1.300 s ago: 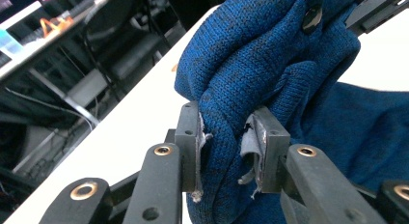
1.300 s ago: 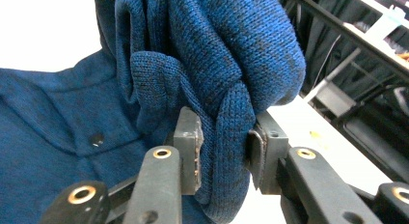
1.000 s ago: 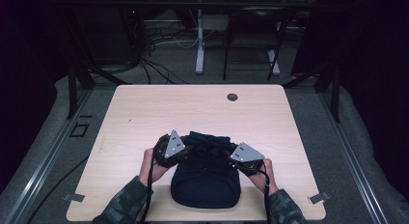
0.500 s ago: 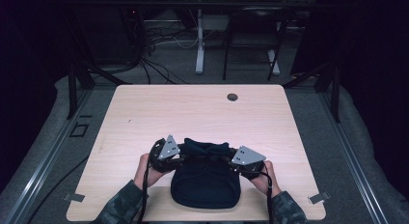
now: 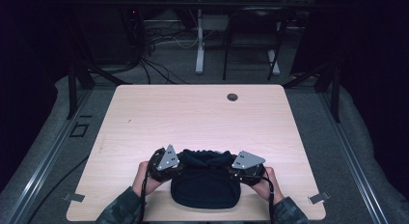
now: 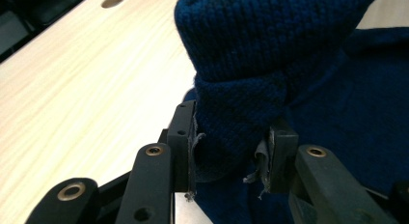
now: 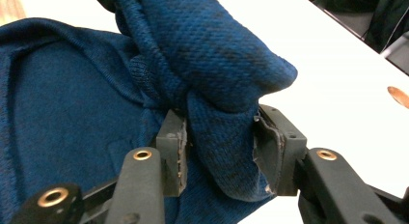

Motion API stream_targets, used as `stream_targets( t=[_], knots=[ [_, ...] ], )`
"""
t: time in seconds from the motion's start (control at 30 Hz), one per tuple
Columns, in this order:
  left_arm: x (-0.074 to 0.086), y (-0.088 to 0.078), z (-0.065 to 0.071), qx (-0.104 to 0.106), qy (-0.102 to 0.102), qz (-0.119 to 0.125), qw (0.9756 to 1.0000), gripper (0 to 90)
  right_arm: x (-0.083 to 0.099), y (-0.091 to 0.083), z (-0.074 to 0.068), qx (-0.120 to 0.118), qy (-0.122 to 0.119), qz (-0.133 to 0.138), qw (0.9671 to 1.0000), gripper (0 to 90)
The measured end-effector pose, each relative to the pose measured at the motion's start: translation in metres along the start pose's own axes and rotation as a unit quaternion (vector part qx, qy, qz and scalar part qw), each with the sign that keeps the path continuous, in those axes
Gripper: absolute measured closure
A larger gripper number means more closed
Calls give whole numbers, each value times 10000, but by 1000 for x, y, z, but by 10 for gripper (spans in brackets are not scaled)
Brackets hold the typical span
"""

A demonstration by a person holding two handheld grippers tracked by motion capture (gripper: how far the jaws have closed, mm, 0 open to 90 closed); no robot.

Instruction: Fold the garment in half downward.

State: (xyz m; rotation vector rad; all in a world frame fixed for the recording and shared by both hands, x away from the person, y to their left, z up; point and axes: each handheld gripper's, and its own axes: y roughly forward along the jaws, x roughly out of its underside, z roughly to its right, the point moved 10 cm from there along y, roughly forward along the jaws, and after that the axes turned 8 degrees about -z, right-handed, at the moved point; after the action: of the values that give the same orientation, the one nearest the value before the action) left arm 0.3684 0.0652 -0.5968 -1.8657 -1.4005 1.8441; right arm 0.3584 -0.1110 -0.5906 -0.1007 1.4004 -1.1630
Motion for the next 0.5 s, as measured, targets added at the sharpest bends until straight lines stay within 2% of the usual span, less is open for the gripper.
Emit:
stream_targets(
  t=[0.33,0.5],
  knots=[
    [9,3,11,156,118,-183,9996,645,17,0,-14,-172,67,-207,9996,562],
    [15,5,16,244,178,-256,9992,616,25,-2,-20,-270,-6,-313,9991,549]
  ],
)
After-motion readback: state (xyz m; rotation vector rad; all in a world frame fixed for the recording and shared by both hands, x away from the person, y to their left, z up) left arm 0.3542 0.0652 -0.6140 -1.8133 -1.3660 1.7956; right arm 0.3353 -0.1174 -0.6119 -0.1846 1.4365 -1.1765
